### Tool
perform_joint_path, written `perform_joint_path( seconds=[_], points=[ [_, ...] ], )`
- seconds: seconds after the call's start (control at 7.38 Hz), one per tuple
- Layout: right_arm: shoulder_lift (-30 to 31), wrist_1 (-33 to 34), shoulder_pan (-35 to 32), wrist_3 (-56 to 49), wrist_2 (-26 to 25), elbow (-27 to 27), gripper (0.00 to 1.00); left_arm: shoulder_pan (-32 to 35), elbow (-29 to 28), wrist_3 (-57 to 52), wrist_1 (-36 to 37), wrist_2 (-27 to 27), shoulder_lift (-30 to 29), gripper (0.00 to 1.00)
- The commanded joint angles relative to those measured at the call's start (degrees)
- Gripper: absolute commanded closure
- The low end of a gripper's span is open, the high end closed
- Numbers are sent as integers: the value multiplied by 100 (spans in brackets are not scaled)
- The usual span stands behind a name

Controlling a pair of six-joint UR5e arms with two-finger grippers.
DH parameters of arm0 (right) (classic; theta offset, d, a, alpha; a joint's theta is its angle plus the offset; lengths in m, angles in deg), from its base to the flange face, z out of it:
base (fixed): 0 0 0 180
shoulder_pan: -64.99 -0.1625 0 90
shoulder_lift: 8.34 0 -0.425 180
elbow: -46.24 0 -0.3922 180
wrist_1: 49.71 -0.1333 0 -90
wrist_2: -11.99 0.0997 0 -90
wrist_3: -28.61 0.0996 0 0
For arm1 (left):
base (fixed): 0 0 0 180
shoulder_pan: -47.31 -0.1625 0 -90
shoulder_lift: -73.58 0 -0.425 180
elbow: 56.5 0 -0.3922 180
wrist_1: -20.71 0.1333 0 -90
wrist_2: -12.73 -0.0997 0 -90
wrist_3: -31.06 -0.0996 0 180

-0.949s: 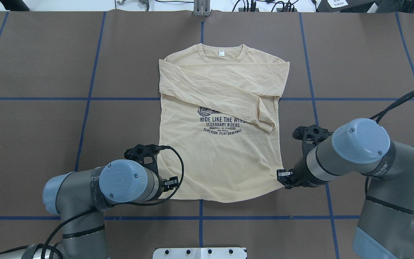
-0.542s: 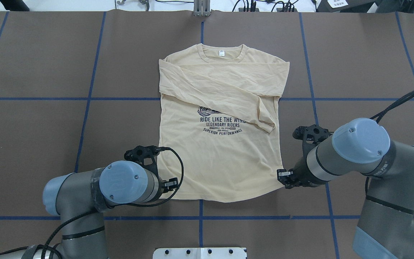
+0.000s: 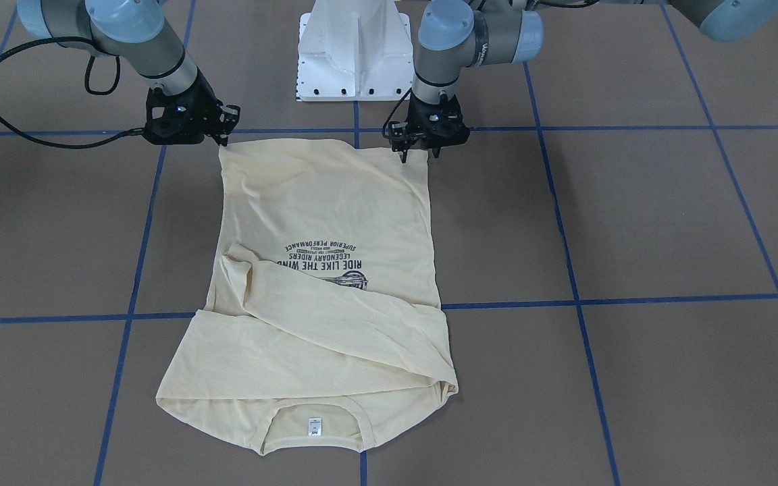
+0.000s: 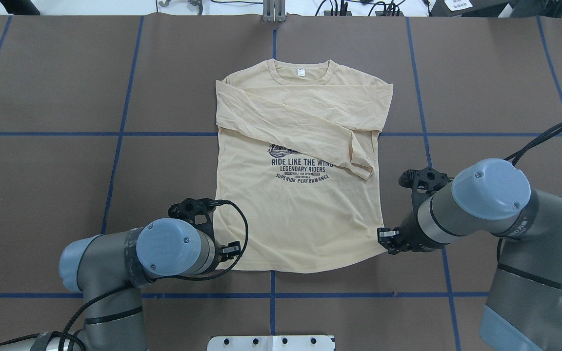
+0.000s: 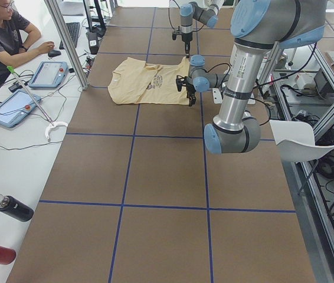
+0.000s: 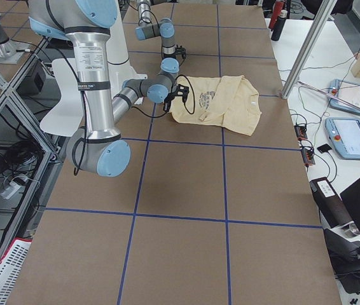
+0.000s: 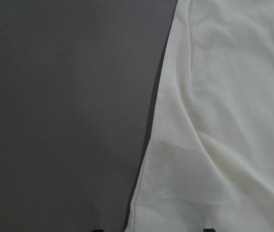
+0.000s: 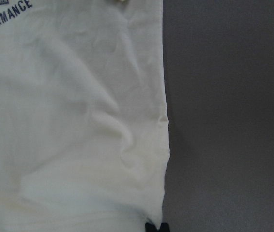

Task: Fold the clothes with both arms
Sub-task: 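Close both grippers on the bottom hem corners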

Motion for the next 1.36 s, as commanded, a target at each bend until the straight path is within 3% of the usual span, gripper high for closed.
perform_joint_path(
  seconds=[0.0, 0.54, 0.95, 1.22],
  points=[
    [16, 4, -39, -7, 0, -1, 100, 0, -5, 0, 7, 0, 0, 37],
    [25, 4, -48, -7, 0, 7, 100, -61, -5, 0, 7, 9, 0, 65],
    [25, 30, -101, -25, 0, -1, 100, -62, 73, 0, 16, 18, 0, 100],
    [17, 30, -110, -33, 26, 7, 100, -18, 327, 0, 120, 53, 0, 100]
  ],
)
